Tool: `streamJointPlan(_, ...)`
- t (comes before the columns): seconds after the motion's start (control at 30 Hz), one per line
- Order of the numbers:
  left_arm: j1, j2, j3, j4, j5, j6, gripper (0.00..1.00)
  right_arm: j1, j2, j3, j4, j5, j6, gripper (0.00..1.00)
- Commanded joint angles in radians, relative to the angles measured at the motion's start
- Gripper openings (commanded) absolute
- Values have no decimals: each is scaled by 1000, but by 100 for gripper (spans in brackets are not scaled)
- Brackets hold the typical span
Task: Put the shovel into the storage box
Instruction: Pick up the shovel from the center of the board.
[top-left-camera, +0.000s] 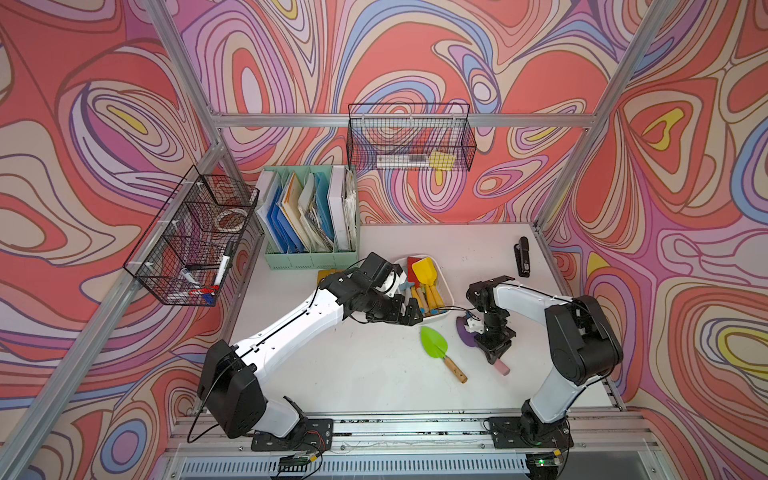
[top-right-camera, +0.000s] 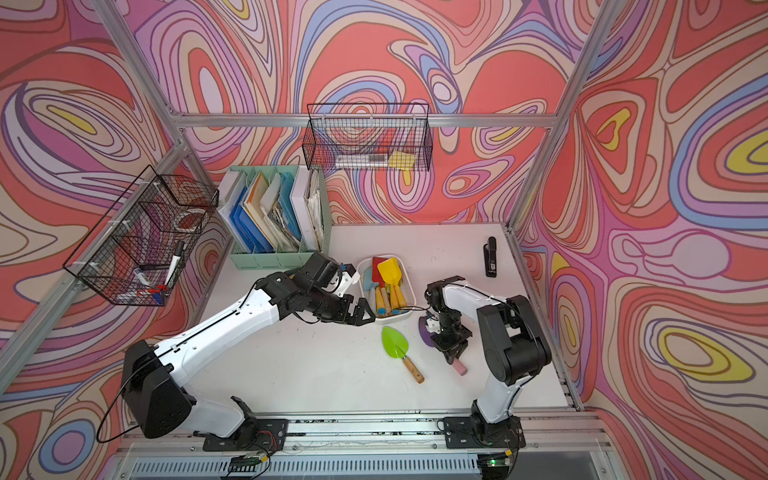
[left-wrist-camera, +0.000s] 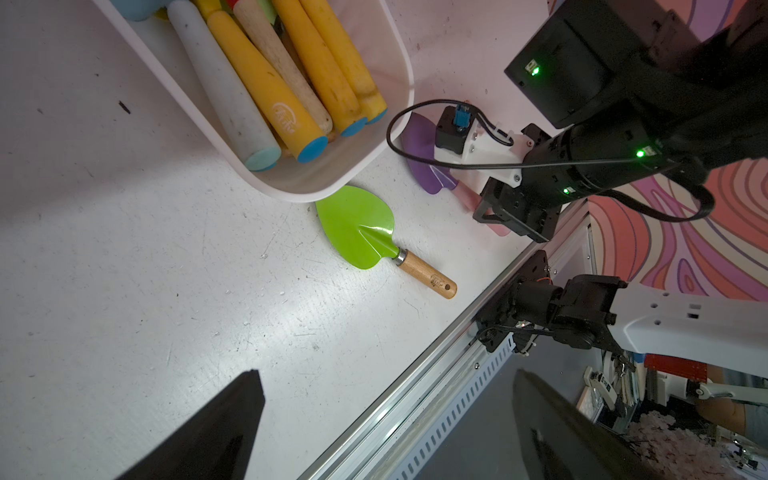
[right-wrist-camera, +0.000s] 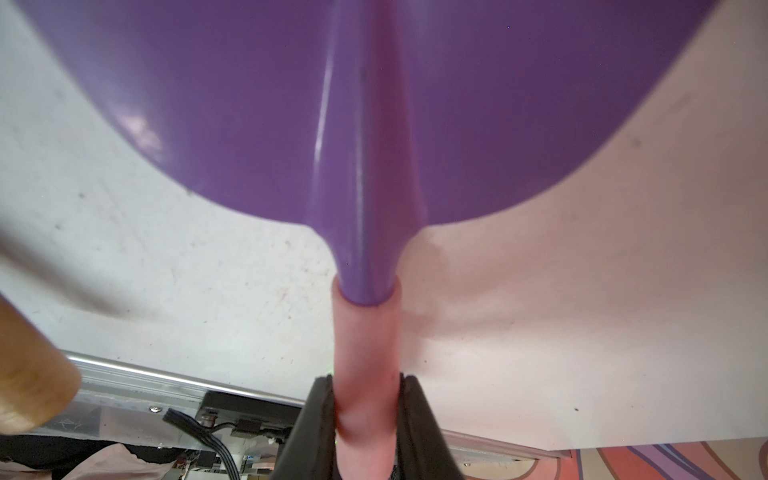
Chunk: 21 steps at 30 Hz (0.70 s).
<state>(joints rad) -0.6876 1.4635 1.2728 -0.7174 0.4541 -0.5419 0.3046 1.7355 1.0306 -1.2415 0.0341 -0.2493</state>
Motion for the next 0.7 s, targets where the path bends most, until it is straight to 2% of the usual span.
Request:
streamJointPlan(0.0, 3, -9, -15, 8, 12, 16, 99, 7, -48, 29, 10, -14, -2, 9)
streamJointPlan(0.33, -10, 17, -67, 131, 93, 6, 99, 5, -150, 48, 15, -27, -4, 8)
streamJointPlan(0.67, -106, 88, -78, 314, 54, 0, 96, 5, -237, 195, -58, -35, -13, 8)
